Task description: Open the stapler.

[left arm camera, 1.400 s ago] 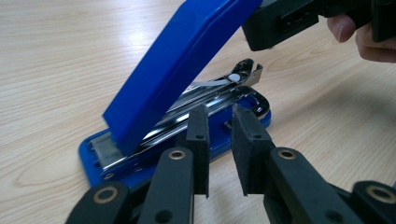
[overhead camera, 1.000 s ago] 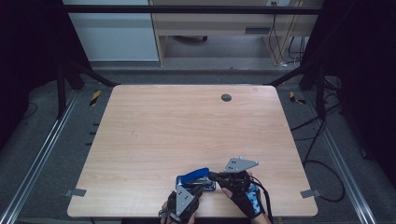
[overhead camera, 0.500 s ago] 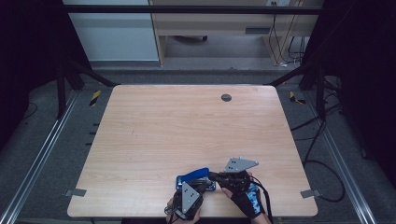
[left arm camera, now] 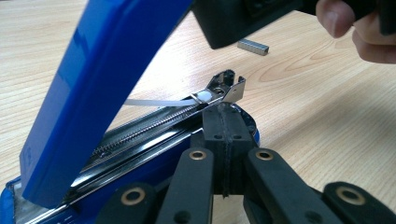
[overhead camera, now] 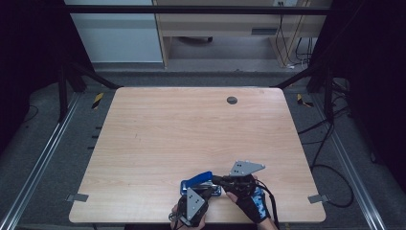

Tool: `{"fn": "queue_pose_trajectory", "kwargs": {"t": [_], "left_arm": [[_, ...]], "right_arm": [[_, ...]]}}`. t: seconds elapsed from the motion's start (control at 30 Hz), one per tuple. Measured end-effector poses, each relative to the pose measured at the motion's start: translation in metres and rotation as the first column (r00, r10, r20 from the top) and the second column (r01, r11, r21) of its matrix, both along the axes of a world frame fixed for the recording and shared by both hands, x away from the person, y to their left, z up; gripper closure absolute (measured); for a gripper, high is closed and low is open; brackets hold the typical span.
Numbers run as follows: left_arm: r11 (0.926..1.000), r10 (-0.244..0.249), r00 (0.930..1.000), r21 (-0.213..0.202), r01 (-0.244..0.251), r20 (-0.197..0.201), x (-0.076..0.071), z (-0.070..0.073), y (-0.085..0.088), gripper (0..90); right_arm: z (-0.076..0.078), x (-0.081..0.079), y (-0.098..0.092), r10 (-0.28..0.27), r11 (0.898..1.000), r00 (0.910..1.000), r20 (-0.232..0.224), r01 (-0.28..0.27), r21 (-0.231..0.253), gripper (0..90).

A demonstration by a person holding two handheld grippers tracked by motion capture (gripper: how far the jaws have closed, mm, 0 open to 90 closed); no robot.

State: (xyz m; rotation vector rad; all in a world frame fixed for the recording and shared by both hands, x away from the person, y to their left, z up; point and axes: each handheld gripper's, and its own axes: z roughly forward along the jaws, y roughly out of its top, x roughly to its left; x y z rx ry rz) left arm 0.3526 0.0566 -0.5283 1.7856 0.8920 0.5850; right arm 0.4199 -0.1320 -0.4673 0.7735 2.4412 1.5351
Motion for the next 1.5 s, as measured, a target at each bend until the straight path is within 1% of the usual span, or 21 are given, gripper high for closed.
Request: {"fn": "queue_pose_trajectory", "kwargs": {"t": [0.33, 0.5, 0.7, 1.1, 1.2, 1.33, 1.5], "left_arm": [[1.0000, -0.002, 1.0000, -0.004, 0.002, -0.001, 0.000, 0.000, 0.001, 90.0], [1.0000, -0.004, 1.0000, 0.001, 0.004, 0.005, 0.000, -0.001, 0.000, 90.0], [1.0000, -0.004, 1.0000, -0.001, 0.004, 0.003, 0.000, -0.001, 0.000, 90.0], [1.0000, -0.005, 1.0000, -0.001, 0.005, 0.005, 0.000, -0.001, 0.000, 90.0], [1.0000, -0.006, 1.0000, -0.002, 0.006, 0.004, 0.000, -0.001, 0.000, 90.0], [1.0000, -0.006, 1.0000, -0.002, 0.006, 0.005, 0.000, -0.001, 0.000, 90.0], [1.0000, -0.006, 1.0000, -0.006, 0.006, 0.004, 0.000, -0.001, 0.001, 90.0]], "right_arm": [[0.002, 0.001, 0.003, 0.005, 1.000, 1.0000, 0.002, -0.005, 0.012, 90.0], [0.004, 0.001, 0.005, 0.011, 1.000, 0.9999, 0.009, -0.011, 0.026, 90.0], [0.007, 0.002, 0.011, 0.023, 0.999, 0.9996, 0.016, -0.023, 0.048, 90.0], [0.007, 0.002, 0.012, 0.030, 0.998, 0.9993, 0.022, -0.031, 0.052, 90.0], [0.008, 0.003, 0.015, 0.036, 0.997, 0.9991, 0.022, -0.037, 0.069, 90.0], [0.011, 0.005, 0.021, 0.042, 0.996, 0.9987, 0.031, -0.044, 0.076, 90.0], [0.011, 0.006, 0.023, 0.044, 0.996, 0.9986, 0.030, -0.046, 0.079, 90.0]]}}
